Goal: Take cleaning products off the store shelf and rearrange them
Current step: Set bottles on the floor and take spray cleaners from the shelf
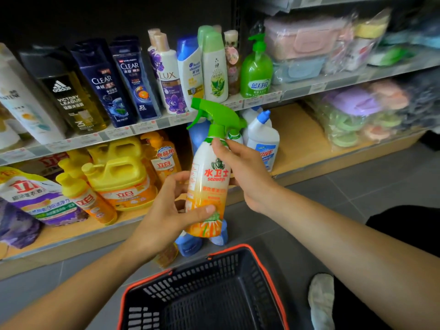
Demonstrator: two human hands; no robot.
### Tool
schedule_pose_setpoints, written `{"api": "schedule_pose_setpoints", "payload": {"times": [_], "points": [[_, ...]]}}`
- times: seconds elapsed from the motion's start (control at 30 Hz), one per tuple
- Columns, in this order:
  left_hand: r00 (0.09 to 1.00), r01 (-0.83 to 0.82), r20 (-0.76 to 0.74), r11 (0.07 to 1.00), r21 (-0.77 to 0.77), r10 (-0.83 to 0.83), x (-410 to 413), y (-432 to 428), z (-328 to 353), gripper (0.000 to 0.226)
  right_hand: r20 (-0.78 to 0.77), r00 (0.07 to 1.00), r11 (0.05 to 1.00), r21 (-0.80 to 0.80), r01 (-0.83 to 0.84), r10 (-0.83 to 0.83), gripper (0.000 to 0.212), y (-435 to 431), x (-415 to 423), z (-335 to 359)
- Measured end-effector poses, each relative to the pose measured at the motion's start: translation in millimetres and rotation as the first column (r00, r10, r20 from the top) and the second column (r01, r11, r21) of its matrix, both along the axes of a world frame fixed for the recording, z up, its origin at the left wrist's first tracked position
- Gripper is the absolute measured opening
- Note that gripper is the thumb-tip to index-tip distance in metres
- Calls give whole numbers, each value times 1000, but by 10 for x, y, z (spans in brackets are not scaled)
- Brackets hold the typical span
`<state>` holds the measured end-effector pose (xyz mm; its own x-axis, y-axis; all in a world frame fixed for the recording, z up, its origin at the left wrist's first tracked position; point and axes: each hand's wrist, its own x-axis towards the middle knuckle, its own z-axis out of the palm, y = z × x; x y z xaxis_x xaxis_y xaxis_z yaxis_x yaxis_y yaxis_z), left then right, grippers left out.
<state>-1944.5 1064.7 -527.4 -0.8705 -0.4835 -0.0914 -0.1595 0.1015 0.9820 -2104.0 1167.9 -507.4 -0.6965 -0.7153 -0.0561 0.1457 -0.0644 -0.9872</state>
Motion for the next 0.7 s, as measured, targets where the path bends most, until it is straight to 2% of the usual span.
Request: {"api": "schedule_pose_setpoints", "payload": {"times": [0.1, 0.2, 0.33, 0.43, 0.5, 0.57, 0.63, 0.7], "points": [[998, -18, -48, 971, 239, 30, -15, 3, 57, 68, 51, 998, 999, -21, -36, 37, 25, 30, -50, 50], [993, -5, -101, 891, 453, 57, -32, -12, 122, 50, 97, 993, 997, -50, -65, 70, 39, 52, -52, 52], [992, 59, -125, 842, 536, 10, -10, -49, 163, 47, 147, 975, 986, -52, -159, 165, 39, 88, -53, 43], [995, 55, -103, 845, 532, 0, -21, -31, 145, 47, 173, 958, 973, -17, -228, 228, 36, 107, -52, 47], [995, 51, -96, 872, 487, -5, -25, -17, 136, 47, 166, 965, 979, -11, -204, 203, 33, 102, -49, 41], [997, 31, -82, 956, 292, -7, -22, -40, 116, 54, 109, 982, 988, -14, -151, 152, 28, 95, -34, 33], [997, -22, -66, 997, 80, 27, -16, -57, 102, 71, -12, 994, 994, -16, -106, 106, 31, 90, -5, 25], [993, -77, -83, 997, 25, 79, -16, -60, 78, 77, -125, 989, 996, -11, -84, 82, 41, 87, 28, 21]]}}
